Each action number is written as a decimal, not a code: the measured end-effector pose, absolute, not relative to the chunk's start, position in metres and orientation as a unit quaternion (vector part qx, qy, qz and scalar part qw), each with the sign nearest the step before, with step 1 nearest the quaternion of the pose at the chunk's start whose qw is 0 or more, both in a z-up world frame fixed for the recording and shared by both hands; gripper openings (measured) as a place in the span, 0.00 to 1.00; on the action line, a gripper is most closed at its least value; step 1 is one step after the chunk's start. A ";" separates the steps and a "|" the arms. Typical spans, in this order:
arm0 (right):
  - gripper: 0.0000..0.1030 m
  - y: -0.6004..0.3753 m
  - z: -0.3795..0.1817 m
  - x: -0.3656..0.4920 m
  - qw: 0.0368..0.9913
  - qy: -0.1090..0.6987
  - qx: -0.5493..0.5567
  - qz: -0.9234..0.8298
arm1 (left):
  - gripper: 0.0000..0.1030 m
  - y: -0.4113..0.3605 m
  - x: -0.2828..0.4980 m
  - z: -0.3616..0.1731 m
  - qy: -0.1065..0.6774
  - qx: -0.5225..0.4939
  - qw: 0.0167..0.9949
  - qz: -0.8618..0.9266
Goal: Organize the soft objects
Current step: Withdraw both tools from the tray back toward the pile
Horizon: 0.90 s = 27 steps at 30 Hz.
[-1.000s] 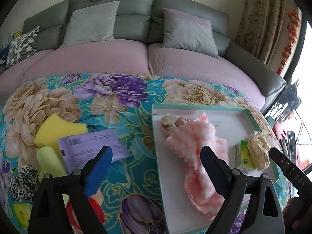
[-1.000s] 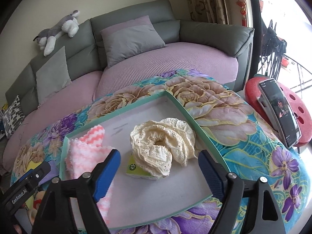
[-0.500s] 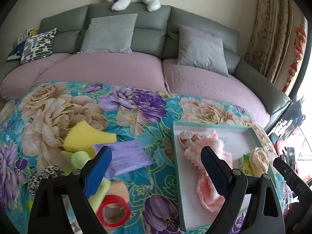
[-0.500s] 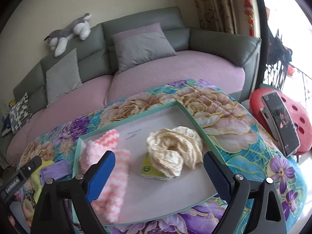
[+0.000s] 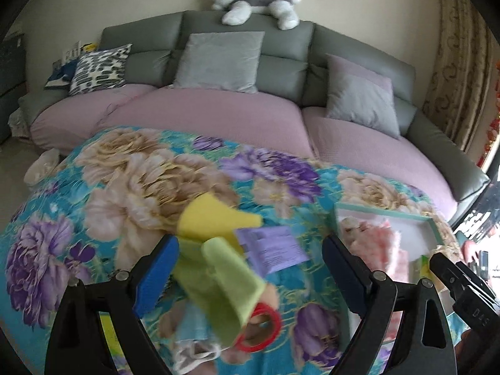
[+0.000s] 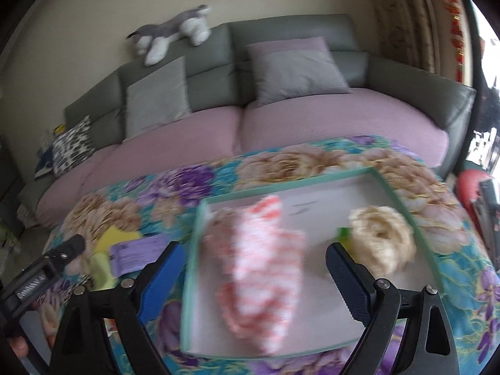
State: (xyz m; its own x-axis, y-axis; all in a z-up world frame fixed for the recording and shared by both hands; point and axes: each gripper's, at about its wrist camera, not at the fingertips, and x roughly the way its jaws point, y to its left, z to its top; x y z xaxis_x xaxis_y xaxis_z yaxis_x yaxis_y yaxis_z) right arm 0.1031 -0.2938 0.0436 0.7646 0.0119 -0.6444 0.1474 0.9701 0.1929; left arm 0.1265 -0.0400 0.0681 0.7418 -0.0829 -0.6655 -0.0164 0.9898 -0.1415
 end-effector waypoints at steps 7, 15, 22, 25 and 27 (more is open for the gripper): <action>0.91 -0.241 0.031 0.113 0.925 0.366 0.101 0.025 | 0.90 -0.011 0.122 0.060 0.364 -0.089 0.927 0.006; 0.91 -0.200 0.021 0.116 0.919 0.379 0.079 0.068 | 0.90 0.022 0.117 0.054 0.364 -0.120 0.923 0.035; 0.90 -0.168 0.011 0.119 0.912 0.392 0.065 0.105 | 0.90 0.041 0.113 0.045 0.376 -0.135 0.915 0.055; 0.90 -0.159 0.009 0.118 0.909 0.394 0.065 0.121 | 0.90 0.051 0.111 0.041 0.381 -0.144 0.911 0.060; 0.89 -0.155 0.007 0.118 0.907 0.397 0.066 0.128 | 0.90 0.056 0.109 0.040 0.381 -0.151 0.910 0.063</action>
State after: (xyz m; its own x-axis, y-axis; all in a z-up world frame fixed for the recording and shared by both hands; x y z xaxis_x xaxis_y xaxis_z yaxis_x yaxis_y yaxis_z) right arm 0.1179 -0.1553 0.0072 0.6529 0.2835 -0.7024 -0.1789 0.9588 0.2206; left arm 0.1094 0.0564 0.0401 0.7011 -0.0007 -0.7130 -0.2293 0.9466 -0.2265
